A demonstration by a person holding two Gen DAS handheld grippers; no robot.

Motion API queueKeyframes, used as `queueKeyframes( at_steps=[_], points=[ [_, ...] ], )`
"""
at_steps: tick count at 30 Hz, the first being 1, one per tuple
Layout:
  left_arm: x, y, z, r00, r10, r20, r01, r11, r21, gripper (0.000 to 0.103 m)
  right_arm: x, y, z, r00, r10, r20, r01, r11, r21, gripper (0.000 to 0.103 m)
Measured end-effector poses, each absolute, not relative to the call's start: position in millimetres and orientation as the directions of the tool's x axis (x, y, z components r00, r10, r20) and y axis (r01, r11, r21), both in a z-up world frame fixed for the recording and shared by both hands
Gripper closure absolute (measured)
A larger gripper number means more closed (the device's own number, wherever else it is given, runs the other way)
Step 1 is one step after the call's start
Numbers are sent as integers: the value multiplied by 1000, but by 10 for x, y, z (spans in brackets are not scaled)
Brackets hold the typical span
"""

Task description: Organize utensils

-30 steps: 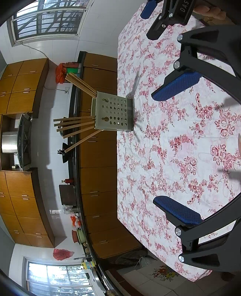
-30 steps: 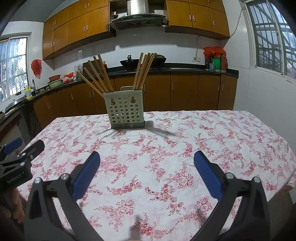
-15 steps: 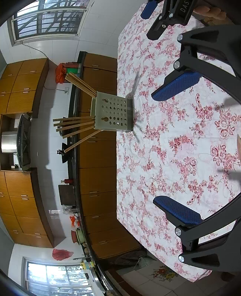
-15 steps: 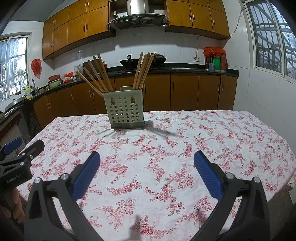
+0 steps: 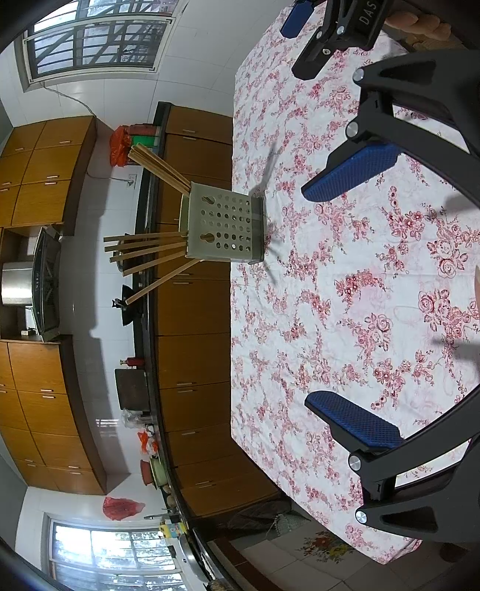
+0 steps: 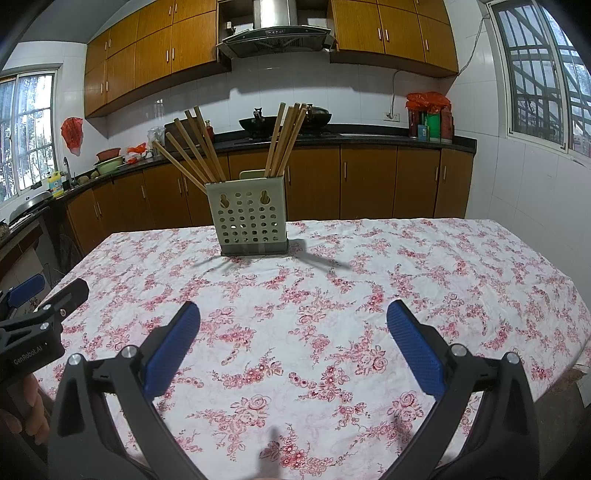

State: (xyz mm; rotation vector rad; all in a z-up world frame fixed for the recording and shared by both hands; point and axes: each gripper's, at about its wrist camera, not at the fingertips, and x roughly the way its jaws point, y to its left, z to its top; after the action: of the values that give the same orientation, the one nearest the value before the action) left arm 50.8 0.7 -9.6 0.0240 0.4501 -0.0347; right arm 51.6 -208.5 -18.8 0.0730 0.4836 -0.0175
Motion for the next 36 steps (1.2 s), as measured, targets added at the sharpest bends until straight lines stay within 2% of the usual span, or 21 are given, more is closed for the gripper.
queueKeyframes(
  at_steps=[36],
  points=[
    [524, 38, -116, 895, -33, -444, 38, 999, 3, 2, 516, -2112, -183, 885, 2, -465, 32, 997, 66, 4]
  ],
)
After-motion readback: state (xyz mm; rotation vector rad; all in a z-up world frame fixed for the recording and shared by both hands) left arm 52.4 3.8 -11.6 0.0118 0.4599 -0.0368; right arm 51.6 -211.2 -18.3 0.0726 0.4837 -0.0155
